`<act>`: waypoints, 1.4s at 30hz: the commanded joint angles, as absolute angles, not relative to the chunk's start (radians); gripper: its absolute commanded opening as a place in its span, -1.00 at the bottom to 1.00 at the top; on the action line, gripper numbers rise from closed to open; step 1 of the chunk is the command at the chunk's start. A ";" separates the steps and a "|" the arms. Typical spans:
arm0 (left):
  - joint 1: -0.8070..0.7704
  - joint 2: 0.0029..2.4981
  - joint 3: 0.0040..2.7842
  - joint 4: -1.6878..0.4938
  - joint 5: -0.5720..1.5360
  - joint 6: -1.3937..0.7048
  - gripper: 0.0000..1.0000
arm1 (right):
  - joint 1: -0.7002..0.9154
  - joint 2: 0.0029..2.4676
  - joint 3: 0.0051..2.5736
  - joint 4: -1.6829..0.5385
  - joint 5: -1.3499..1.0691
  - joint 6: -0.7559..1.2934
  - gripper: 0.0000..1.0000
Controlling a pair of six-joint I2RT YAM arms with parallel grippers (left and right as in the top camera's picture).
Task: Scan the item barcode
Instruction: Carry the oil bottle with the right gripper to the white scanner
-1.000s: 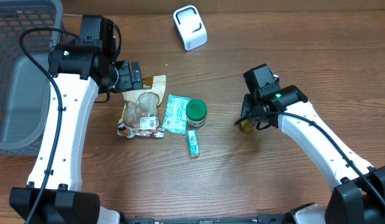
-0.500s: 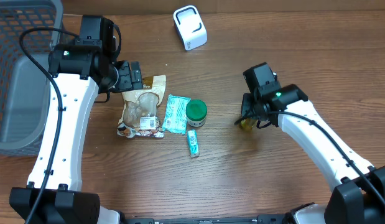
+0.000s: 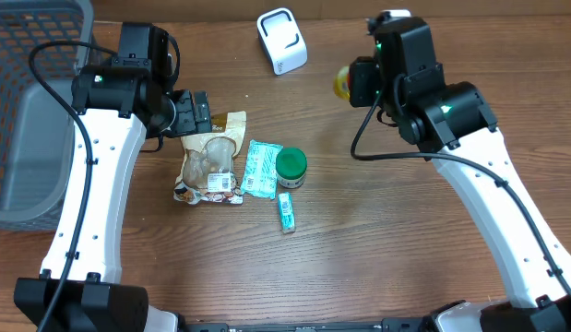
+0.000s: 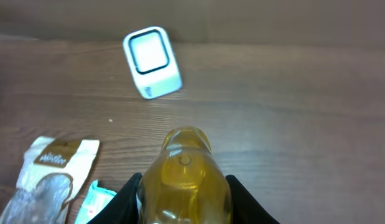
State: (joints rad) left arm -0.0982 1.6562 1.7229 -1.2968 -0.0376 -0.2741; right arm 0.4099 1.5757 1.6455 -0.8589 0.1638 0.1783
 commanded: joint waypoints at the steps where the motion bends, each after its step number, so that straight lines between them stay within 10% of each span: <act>1: -0.099 1.664 1.721 -1.296 -0.033 -0.266 0.99 | 0.441 1.562 1.666 -0.817 0.152 0.046 -0.93; 42: -0.099 1.664 1.721 -1.296 -0.033 -0.266 0.99 | 0.491 1.673 1.662 -0.444 0.146 -0.456 -0.93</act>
State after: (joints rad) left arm -0.0982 1.6562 1.7229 -1.2972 -0.0376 -0.2741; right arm 0.4850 1.6047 1.6455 -0.4644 0.1375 -0.3359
